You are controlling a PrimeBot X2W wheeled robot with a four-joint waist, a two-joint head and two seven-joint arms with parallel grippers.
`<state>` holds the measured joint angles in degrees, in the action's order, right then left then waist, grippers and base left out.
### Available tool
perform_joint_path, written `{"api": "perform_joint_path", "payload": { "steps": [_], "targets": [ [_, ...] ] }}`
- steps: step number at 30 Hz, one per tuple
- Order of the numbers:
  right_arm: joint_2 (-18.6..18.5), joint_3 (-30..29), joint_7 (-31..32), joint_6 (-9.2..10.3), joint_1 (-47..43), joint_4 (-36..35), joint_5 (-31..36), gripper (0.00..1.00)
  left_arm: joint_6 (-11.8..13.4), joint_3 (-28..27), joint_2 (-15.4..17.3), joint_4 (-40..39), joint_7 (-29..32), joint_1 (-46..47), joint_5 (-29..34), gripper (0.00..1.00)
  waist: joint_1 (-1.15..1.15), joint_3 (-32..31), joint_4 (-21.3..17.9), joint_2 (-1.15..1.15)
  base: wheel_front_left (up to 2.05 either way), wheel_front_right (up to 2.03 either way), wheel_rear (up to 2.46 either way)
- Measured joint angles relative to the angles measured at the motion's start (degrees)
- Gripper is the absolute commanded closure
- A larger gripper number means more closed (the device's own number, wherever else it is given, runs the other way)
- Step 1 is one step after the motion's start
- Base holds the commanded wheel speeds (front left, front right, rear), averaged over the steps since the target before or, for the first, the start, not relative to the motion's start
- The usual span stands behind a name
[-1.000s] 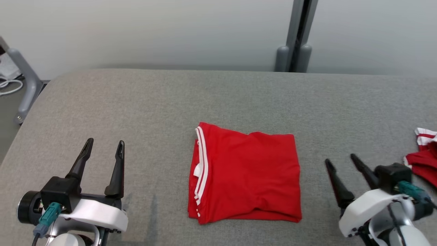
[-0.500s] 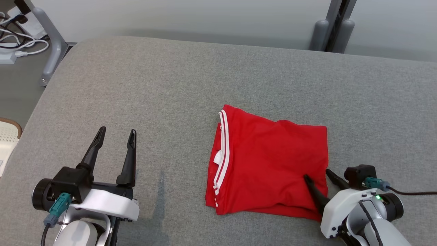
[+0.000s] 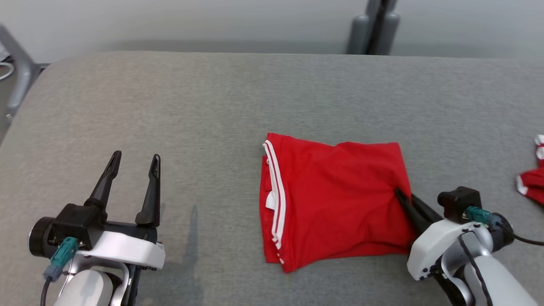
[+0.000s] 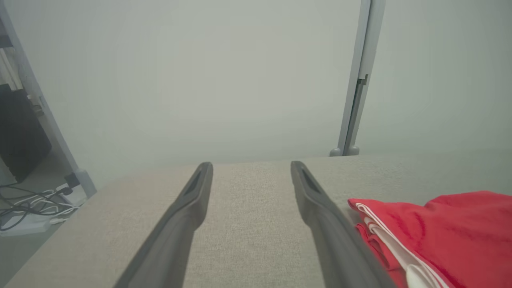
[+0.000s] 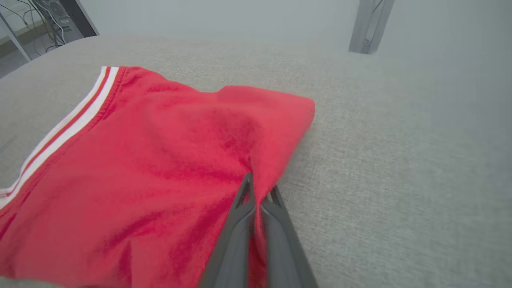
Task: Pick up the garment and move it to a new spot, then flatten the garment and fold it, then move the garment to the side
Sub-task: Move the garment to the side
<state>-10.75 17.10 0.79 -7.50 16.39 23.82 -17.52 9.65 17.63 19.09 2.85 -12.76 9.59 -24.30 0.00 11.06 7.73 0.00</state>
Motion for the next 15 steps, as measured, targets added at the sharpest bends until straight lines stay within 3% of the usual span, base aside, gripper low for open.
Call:
{"api": "perform_joint_path", "payload": {
  "steps": [8,15],
  "targets": [
    [-4.66,-1.23,2.66,-0.01,-3.05,-10.85,3.80,1.00,-0.02,0.19,1.37,-2.72,1.24,0.49,0.12,0.00,0.00,1.02,-8.64,0.00,0.00,0.00,0.00],
    [-8.94,-0.66,4.85,-0.01,0.55,-16.16,4.54,1.00,-1.00,1.99,1.66,-5.17,3.10,5.28,1.40,0.00,0.00,4.81,-15.60,0.00,0.00,0.00,0.00]
  ]
}}
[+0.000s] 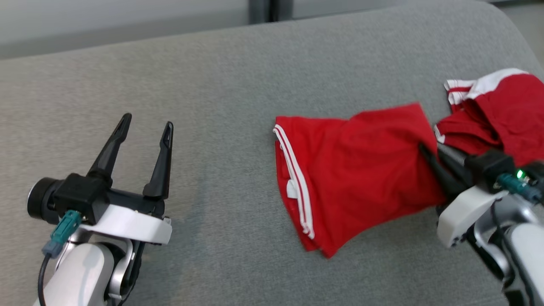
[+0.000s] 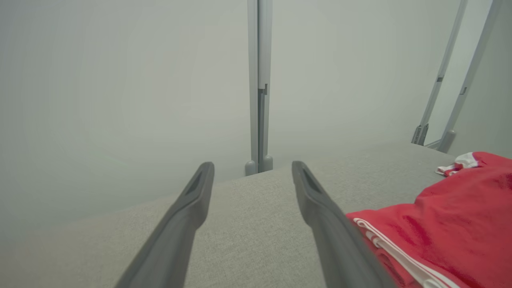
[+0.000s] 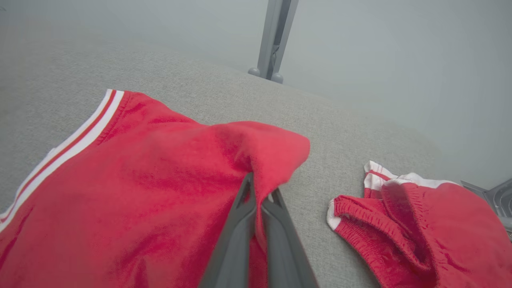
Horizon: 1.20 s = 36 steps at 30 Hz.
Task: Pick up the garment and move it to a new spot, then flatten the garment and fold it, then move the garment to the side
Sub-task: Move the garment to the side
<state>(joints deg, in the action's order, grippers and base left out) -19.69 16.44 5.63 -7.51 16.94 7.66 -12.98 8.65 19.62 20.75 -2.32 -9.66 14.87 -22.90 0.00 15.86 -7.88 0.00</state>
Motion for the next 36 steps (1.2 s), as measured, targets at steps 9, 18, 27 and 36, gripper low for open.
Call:
{"api": "perform_joint_path", "payload": {
  "steps": [9,18,27,36],
  "targets": [
    [-12.57,1.88,-2.74,0.00,12.89,1.52,-1.18,1.00,-1.57,1.85,1.49,-1.78,2.27,5.55,1.90,0.00,0.00,9.31,-5.26,0.00,0.00,0.00,0.00],
    [-22.45,-3.00,-9.79,0.01,18.84,11.83,-4.17,1.00,-2.61,3.28,1.72,-2.23,3.08,8.87,2.74,0.00,0.00,15.93,-6.76,0.00,0.00,0.00,0.00],
    [-20.09,-8.38,-15.39,0.00,24.26,27.51,-3.01,0.00,-3.64,4.61,1.30,-1.36,2.99,11.23,2.99,0.00,0.00,18.20,-5.82,0.00,0.00,0.00,0.00],
    [-12.28,-14.36,-19.91,0.00,24.85,35.82,-0.09,0.00,-3.67,4.66,0.62,0.25,2.03,11.13,2.10,0.00,0.00,16.50,-5.77,0.00,0.00,0.00,0.00]
  ]
}}
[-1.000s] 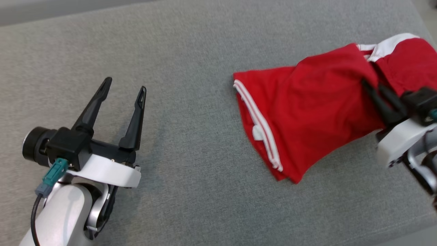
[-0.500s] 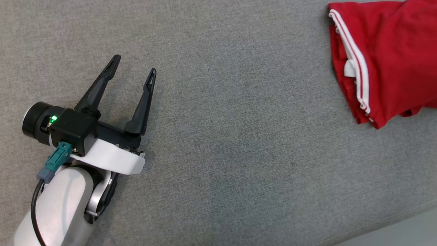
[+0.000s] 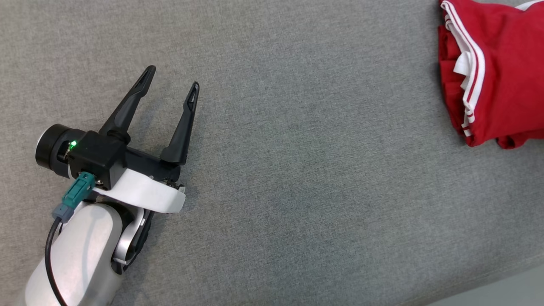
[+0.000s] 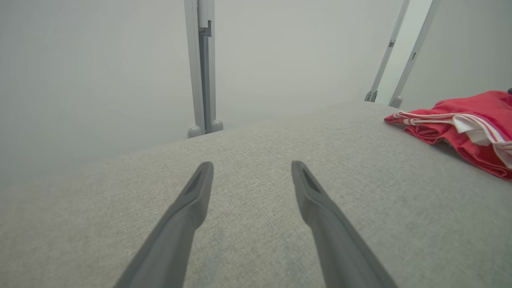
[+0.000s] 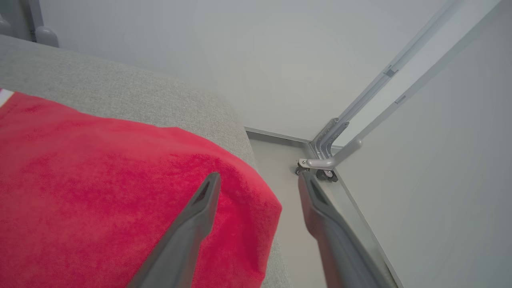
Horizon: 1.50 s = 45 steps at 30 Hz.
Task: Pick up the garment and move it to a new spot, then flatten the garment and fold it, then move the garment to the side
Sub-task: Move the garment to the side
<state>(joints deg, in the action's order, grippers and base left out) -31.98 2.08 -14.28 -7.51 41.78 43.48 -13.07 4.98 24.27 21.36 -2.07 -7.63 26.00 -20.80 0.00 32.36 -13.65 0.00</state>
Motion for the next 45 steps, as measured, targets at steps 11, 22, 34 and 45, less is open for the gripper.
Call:
{"api": "perform_joint_path", "payload": {
  "steps": [11,22,34,45],
  "targets": [
    [13.48,-7.03,-0.71,0.01,-8.96,-11.95,-5.17,0.00,2.20,-1.78,-0.70,2.16,-2.54,-4.26,-2.57,0.00,0.00,-7.21,0.93,0.00,0.00,0.00,0.00],
    [22.99,-6.37,0.90,0.02,-21.63,-33.63,-0.85,0.00,5.16,-6.83,-0.10,2.50,-5.06,-9.65,-5.56,0.00,0.00,-13.86,4.30,0.00,0.00,0.00,0.00],
    [27.89,-3.32,6.73,0.01,-30.62,-44.81,4.01,0.00,6.53,-9.60,0.03,2.03,-6.58,-15.49,-6.49,0.00,0.00,-20.65,9.83,0.00,0.00,0.00,0.00],
    [28.60,-3.78,9.94,0.01,-37.46,-45.35,5.76,0.00,7.45,-8.69,1.46,3.03,-5.91,-21.51,-6.38,0.00,0.00,-27.67,12.46,0.00,0.00,0.00,0.00]
  ]
}}
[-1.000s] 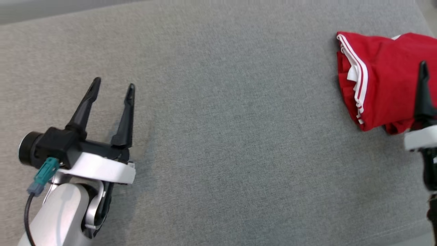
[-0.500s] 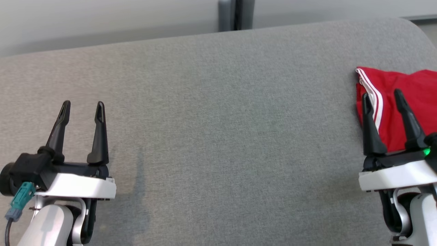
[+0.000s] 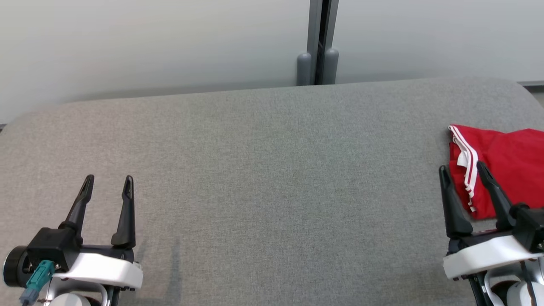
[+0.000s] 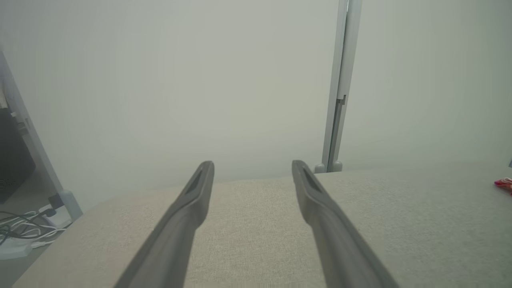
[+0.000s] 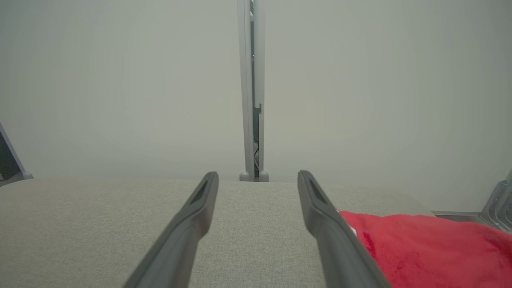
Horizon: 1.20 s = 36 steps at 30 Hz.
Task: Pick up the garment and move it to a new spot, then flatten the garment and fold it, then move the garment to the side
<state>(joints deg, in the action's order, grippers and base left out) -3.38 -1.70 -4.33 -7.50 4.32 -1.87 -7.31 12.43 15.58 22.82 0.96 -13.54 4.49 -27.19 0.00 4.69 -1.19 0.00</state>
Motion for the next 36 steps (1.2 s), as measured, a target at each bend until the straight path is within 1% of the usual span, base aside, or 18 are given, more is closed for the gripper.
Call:
{"api": "perform_joint_path", "payload": {
  "steps": [12,36],
  "targets": [
    [0.29,-2.04,1.57,0.00,-5.21,-0.96,0.35,0.00,0.00,0.33,1.01,0.82,-0.03,-3.15,-0.16,0.00,0.00,-3.56,0.82,0.00,0.00,0.00,0.00],
    [0.49,-1.93,1.99,0.00,-5.90,-1.15,-0.59,0.00,0.25,0.66,1.65,0.98,-0.07,-3.78,-0.67,0.00,0.00,-4.15,1.34,0.00,0.00,0.00,0.00]
  ]
}}
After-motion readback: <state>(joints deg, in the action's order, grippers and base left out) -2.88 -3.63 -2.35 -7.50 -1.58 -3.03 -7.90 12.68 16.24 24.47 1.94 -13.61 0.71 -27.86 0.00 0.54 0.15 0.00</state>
